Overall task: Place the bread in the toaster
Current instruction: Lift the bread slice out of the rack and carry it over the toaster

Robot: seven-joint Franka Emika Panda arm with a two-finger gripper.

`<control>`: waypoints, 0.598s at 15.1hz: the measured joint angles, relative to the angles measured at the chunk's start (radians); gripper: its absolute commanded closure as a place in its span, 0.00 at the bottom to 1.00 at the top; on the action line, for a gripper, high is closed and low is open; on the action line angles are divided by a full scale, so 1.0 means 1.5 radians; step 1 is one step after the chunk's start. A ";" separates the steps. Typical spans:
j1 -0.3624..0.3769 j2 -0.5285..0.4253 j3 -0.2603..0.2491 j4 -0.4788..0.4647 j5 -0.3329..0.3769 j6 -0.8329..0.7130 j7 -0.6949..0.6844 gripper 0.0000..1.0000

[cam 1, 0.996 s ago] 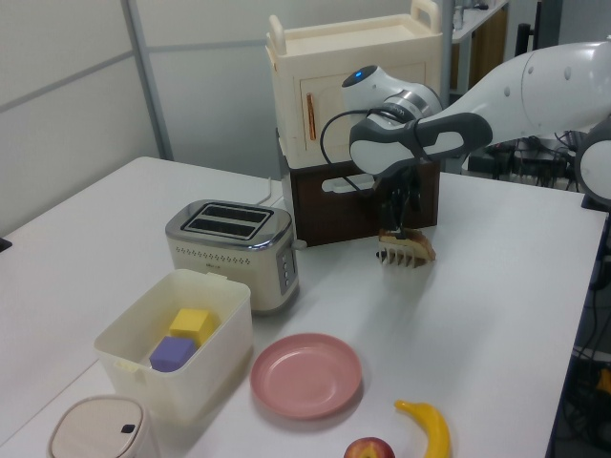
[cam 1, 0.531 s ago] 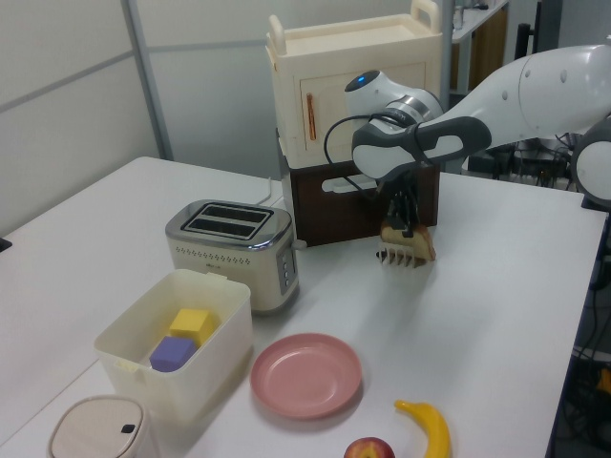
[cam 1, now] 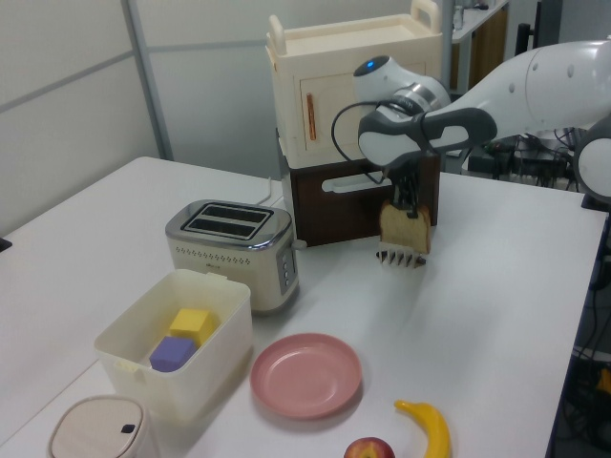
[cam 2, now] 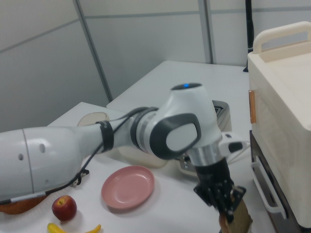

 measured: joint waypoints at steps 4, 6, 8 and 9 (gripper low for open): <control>0.002 -0.045 0.006 0.028 0.058 -0.002 0.000 1.00; 0.009 -0.067 0.013 0.047 0.098 -0.004 0.000 1.00; 0.034 -0.085 0.017 0.065 0.134 -0.004 0.000 1.00; 0.046 -0.089 0.017 0.076 0.155 -0.004 0.000 1.00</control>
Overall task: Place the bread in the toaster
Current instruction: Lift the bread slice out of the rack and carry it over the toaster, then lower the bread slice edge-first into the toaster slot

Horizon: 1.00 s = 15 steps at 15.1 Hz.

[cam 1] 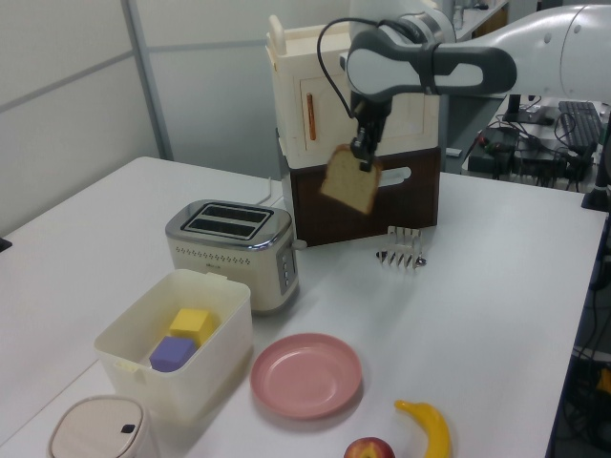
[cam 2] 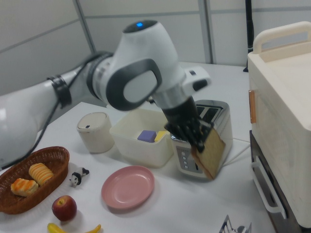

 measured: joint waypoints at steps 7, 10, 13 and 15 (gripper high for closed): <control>0.073 0.002 0.001 0.048 0.051 0.125 0.065 1.00; 0.097 0.012 0.001 0.047 0.055 0.168 0.071 0.99; 0.132 0.046 0.002 0.045 0.055 0.197 0.077 0.99; 0.143 0.066 0.002 0.044 0.055 0.210 0.080 0.99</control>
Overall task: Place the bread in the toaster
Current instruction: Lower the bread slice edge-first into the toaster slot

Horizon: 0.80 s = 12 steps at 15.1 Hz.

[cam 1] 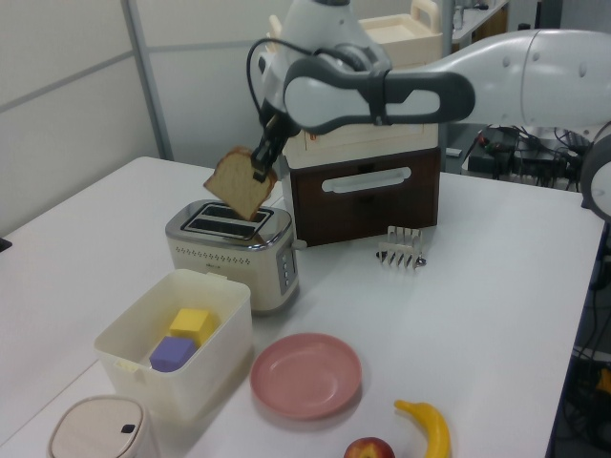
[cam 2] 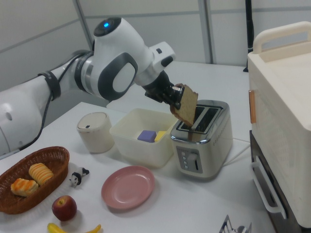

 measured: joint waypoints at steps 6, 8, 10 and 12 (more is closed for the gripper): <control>0.015 0.015 0.000 0.000 0.000 0.003 0.008 0.94; 0.015 0.017 -0.001 0.000 0.000 0.006 0.024 0.94; 0.015 0.023 -0.001 -0.001 0.000 0.037 0.057 0.95; 0.018 0.029 0.000 -0.001 0.000 0.051 0.075 0.95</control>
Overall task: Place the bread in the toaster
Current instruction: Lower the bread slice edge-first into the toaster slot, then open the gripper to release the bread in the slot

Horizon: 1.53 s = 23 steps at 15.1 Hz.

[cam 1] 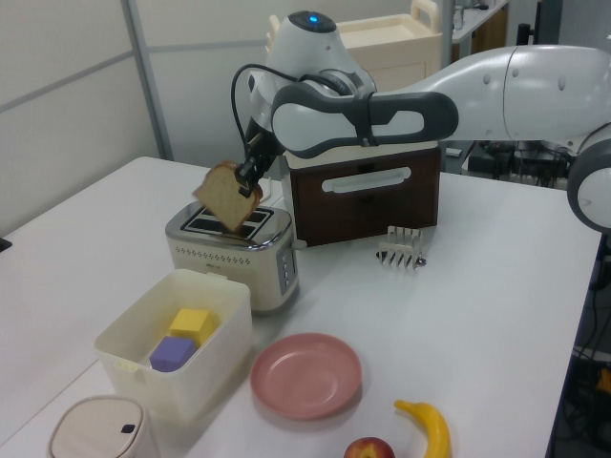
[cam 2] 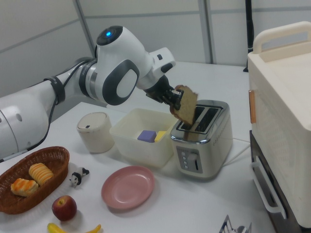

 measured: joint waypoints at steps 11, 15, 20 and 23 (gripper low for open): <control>-0.002 -0.005 -0.013 0.003 -0.005 -0.056 0.030 0.89; -0.001 -0.004 -0.012 0.001 -0.018 -0.057 0.030 0.35; 0.000 -0.003 -0.012 0.000 -0.026 -0.057 0.030 0.00; 0.002 -0.003 -0.012 -0.001 -0.050 -0.057 0.030 0.00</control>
